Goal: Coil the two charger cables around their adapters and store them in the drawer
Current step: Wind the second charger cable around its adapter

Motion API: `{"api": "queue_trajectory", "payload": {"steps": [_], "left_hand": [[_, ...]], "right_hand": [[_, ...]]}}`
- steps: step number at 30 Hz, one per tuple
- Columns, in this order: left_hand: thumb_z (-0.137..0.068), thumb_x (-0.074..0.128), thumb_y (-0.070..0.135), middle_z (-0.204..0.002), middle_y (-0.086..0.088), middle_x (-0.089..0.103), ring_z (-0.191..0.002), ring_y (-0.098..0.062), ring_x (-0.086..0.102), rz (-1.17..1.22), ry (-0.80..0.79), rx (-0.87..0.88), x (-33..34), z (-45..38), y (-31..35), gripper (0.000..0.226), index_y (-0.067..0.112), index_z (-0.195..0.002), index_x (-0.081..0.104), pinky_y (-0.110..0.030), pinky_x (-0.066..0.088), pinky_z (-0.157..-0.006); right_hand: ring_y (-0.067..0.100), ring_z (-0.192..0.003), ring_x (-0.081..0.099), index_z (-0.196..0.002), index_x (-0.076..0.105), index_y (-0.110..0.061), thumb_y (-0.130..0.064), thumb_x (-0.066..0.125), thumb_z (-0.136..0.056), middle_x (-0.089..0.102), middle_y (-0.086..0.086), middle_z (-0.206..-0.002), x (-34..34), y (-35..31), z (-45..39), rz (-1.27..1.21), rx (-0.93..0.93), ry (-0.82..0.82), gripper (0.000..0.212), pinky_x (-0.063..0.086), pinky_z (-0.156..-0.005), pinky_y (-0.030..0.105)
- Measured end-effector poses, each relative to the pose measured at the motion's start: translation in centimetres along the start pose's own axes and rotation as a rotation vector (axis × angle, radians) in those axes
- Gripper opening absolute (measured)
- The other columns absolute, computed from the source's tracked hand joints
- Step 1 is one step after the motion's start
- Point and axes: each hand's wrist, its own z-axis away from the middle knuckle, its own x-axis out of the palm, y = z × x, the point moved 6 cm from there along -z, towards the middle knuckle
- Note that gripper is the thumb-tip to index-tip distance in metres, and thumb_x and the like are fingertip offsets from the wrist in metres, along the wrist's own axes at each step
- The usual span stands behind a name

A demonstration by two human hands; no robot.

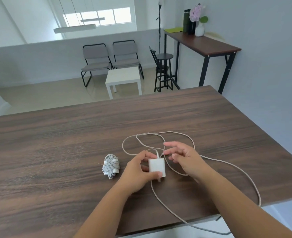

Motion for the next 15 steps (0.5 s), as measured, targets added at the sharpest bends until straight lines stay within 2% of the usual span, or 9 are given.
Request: {"api": "queue_trajectory", "payload": {"steps": [4, 6, 8, 10, 12, 15], "left_hand": [[-0.072, 0.079, 0.015, -0.110, -0.006, 0.069, -0.083, -0.016, 0.063, 0.323, -0.137, 0.045, 0.0, 1.1, 1.9, 0.038, 0.025, -0.106, 0.066, -0.030, 0.053, -0.076], [-0.072, 0.079, 0.016, -0.114, -0.009, 0.069, -0.092, -0.020, 0.065, 0.483, -0.172, 0.070, -0.4, 1.5, 3.4, 0.042, 0.017, -0.111, 0.064, -0.033, 0.054, -0.081], [-0.071, 0.078, 0.017, -0.117, -0.009, 0.068, -0.095, -0.021, 0.066, 0.601, -0.209, 0.092, -0.9, 1.7, 5.1, 0.044, 0.015, -0.113, 0.064, -0.034, 0.055, -0.081], [-0.070, 0.082, 0.022, -0.116, -0.003, 0.068, -0.090, -0.018, 0.066, 0.665, -0.258, 0.117, -1.4, 2.0, 6.8, 0.045, 0.015, -0.112, 0.067, -0.028, 0.056, -0.072], [-0.069, 0.086, 0.032, -0.106, -0.002, 0.068, -0.080, -0.014, 0.063, 0.689, -0.313, 0.145, -1.9, 2.2, 8.3, 0.051, 0.016, -0.114, 0.067, -0.023, 0.053, -0.064], [-0.070, 0.084, 0.035, -0.098, -0.005, 0.067, -0.075, -0.012, 0.062, 0.708, -0.311, 0.203, -2.8, 2.4, 9.7, 0.051, 0.017, -0.115, 0.068, -0.021, 0.052, -0.062]], "right_hand": [[0.013, -0.084, 0.066, -0.113, 0.063, -0.034, 0.016, 0.043, -0.090, 0.072, 0.005, -0.094, 1.0, -2.6, -1.5, -0.053, -0.064, -0.135, 0.058, 0.051, -0.084, 0.025], [0.015, -0.086, 0.065, -0.116, 0.066, -0.027, 0.011, 0.049, -0.089, 0.070, 0.008, -0.093, 2.1, -4.0, -1.9, -0.122, -0.046, -0.244, 0.050, 0.052, -0.080, 0.025], [0.020, -0.085, 0.063, -0.112, 0.069, -0.020, -0.001, 0.058, -0.083, 0.068, 0.012, -0.096, 3.1, -5.0, -2.4, -0.148, -0.036, -0.302, 0.037, 0.050, -0.077, 0.035], [0.020, -0.078, 0.062, -0.102, 0.071, -0.015, -0.010, 0.057, -0.078, 0.069, 0.008, -0.089, 3.7, -6.1, -2.5, -0.133, -0.044, -0.316, 0.028, 0.047, -0.073, 0.038], [0.016, -0.070, 0.062, -0.092, 0.072, -0.018, -0.014, 0.054, -0.080, 0.069, 0.001, -0.080, 4.6, -7.3, -2.2, -0.129, -0.067, -0.397, 0.022, 0.047, -0.069, 0.034], [0.014, -0.076, 0.064, -0.090, 0.071, -0.019, -0.019, 0.049, -0.083, 0.070, 0.003, -0.082, 5.7, -8.0, -1.4, -0.241, -0.072, -0.500, 0.024, 0.048, -0.076, 0.031]]}}
